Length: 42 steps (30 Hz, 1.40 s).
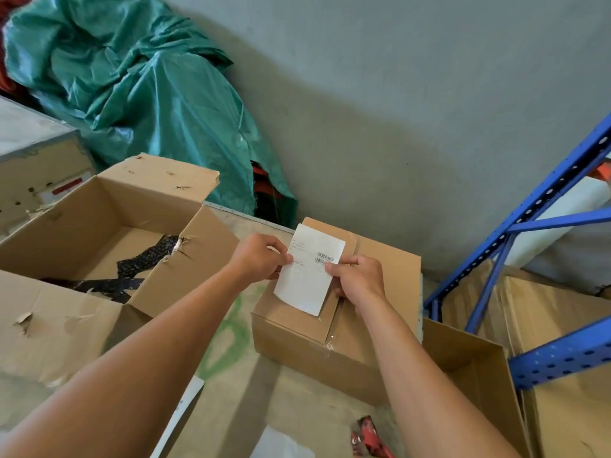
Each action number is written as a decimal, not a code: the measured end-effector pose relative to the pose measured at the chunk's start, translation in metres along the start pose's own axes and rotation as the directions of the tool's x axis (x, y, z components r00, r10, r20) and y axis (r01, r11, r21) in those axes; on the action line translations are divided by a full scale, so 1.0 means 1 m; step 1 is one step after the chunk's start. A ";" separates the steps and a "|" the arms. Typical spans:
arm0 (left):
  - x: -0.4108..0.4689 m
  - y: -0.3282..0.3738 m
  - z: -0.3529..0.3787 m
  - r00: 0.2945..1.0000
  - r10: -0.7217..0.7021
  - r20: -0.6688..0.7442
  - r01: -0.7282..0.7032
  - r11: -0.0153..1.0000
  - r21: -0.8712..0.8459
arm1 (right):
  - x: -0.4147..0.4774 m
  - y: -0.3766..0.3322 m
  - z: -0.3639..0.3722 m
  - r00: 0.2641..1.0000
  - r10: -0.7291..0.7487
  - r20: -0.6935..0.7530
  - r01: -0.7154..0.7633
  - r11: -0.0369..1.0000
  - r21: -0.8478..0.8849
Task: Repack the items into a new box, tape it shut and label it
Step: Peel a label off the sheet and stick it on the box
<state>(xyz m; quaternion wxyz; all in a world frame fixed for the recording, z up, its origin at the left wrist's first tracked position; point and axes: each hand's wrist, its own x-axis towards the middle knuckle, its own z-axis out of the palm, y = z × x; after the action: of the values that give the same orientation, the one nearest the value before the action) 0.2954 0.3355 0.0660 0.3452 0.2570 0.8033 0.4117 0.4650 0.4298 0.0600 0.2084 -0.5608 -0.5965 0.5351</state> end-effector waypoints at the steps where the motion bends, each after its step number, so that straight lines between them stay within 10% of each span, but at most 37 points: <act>1: 0.000 0.002 0.001 1.000 -0.003 0.002 0.003 1.000 -0.009 | 0.002 -0.001 -0.001 1.000 -0.001 -0.003 0.001 1.000 0.004; 42: 0.011 -0.007 0.000 0.998 0.062 -0.022 -0.056 0.973 0.225 | 0.019 0.008 0.003 0.993 -0.081 -0.086 0.059 0.970 -0.236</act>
<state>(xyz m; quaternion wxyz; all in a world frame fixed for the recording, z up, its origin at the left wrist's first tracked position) 0.2876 0.3396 0.0560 0.2901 0.3122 0.8414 0.3322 0.4602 0.4443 0.0453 0.1878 -0.5847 -0.6641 0.4264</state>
